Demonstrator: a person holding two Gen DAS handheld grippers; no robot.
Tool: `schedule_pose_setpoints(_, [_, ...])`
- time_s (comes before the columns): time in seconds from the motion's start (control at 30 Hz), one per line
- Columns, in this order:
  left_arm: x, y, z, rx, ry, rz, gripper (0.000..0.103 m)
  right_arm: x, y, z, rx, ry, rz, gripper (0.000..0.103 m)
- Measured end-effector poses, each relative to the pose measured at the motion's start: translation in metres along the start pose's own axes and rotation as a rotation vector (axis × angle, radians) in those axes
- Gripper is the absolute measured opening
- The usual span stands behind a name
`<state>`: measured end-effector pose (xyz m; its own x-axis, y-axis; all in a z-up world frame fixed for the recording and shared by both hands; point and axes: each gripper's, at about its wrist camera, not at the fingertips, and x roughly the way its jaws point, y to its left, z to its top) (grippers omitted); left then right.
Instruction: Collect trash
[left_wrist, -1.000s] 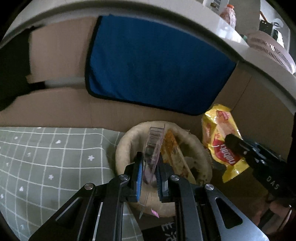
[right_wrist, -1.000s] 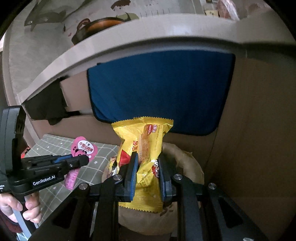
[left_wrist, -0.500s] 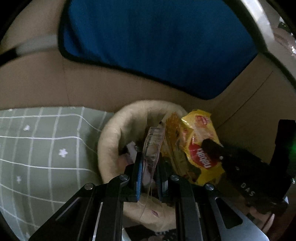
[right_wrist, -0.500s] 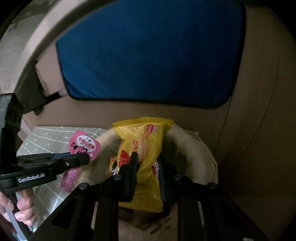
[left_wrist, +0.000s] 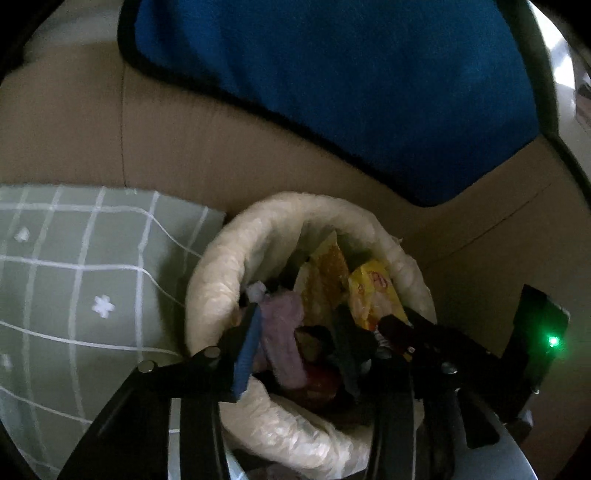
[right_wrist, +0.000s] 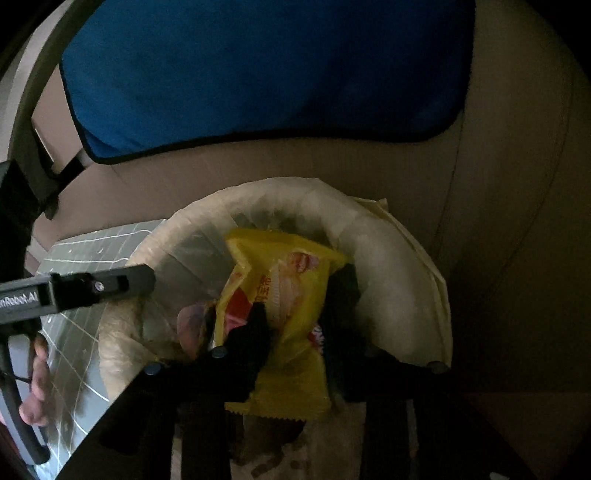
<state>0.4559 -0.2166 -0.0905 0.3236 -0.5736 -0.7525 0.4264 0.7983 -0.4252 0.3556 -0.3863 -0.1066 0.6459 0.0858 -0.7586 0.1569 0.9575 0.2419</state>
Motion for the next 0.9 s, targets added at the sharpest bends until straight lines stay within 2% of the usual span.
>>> schedule_pose_setpoints(0.07, [-0.014, -0.003, 0.0, 0.019, -0.046, 0.019, 0.048, -0.009, 0.003, -0.003, 0.002, -0.028, 0.0, 0.041])
schedule_pose_setpoints(0.2, [-0.045, 0.001, -0.007, -0.01, -0.124, 0.05, 0.048, -0.038, 0.008, -0.007, 0.011, -0.086, -0.026, 0.046])
schedule_pose_setpoints(0.37, [-0.099, -0.002, -0.046, 0.023, -0.222, 0.169, 0.048, -0.076, 0.019, -0.021, 0.038, -0.115, 0.068, 0.048])
schedule_pose_setpoints(0.5, [-0.157, -0.013, -0.103, 0.089, -0.297, 0.267, 0.048, -0.12, 0.05, -0.046, -0.048, -0.187, 0.011, 0.048])
schedule_pose_setpoints(0.7, [-0.23, -0.036, -0.194, 0.148, -0.397, 0.41, 0.048, -0.193, 0.101, -0.105, -0.116, -0.266, 0.086, 0.05])
schedule_pose_setpoints(0.83, [-0.259, -0.047, -0.248, 0.196, -0.415, 0.501, 0.048, -0.229, 0.129, -0.151, -0.147, -0.272, 0.119, 0.051])
schedule_pose_setpoints(0.9, [-0.27, -0.048, -0.271, 0.188, -0.42, 0.543, 0.048, -0.244, 0.141, -0.171, -0.16, -0.289, 0.105, 0.051])
